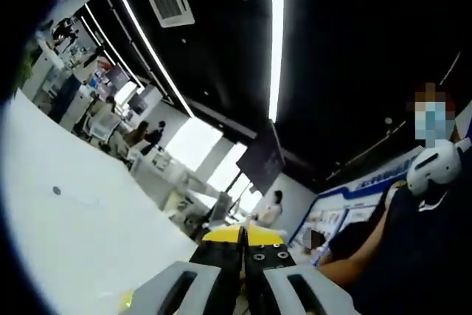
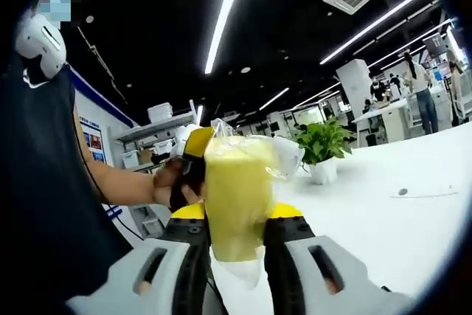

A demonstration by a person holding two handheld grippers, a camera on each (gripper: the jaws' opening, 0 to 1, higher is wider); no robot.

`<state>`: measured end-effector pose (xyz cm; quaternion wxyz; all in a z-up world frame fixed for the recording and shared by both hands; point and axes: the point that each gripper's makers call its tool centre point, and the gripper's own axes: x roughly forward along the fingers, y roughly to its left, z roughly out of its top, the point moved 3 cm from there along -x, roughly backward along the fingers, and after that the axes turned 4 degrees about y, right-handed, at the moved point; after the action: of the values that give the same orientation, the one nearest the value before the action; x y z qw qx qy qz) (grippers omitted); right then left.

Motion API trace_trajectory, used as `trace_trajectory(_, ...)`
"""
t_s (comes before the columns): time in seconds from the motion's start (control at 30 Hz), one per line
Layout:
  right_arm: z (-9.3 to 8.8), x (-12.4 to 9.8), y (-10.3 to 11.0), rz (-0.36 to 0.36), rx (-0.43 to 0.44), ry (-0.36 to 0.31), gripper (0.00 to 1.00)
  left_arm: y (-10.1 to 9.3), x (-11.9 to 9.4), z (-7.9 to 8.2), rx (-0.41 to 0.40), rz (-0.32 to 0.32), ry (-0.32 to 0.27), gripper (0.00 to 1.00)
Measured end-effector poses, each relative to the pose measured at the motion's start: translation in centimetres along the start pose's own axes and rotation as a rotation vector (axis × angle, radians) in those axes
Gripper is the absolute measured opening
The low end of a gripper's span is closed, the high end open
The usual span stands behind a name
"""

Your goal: Compare the silicone blocks by pressing each to a similar depth, holding the contact briefly, and releasing to observe deformation and rebound differences across the visible hardness samples.

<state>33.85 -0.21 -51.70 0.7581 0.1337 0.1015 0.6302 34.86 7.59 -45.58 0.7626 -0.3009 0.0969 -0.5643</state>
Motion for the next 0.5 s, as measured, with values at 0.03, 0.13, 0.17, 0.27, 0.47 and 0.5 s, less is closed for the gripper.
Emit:
trace_trajectory(0.03, -0.07, -0.07, -0.05, -0.003, -0.006, 0.015, 0.19, 0.00, -0.06, -0.14, 0.014, 0.008, 0.011, 0.00)
trace_trajectory(0.13, -0.14, -0.17, 0.10, 0.008, 0.003, 0.040, 0.15, -0.09, -0.17, -0.29, 0.024, 0.010, 0.027, 0.00)
trace_trajectory(0.17, -0.22, -0.24, 0.10, 0.009, 0.010, 0.055, 0.14, -0.11, -0.19, -0.33, 0.041, 0.017, 0.033, 0.00)
trace_trajectory(0.27, -0.30, -0.34, 0.00, 0.003, 0.013, 0.070, 0.10, -0.17, -0.22, -0.55, 0.052, 0.024, 0.053, 0.00)
trace_trajectory(0.47, -0.59, -0.45, -0.20, -0.008, 0.069, 0.111, 0.06, 0.21, -0.30, -0.75, 0.112, 0.063, 0.089, 0.00)
trace_trajectory(0.5, -0.61, -0.49, -0.18, -0.007, 0.066, 0.113, 0.05, 0.13, -0.35, -0.80, 0.122, 0.051, 0.097, 0.00)
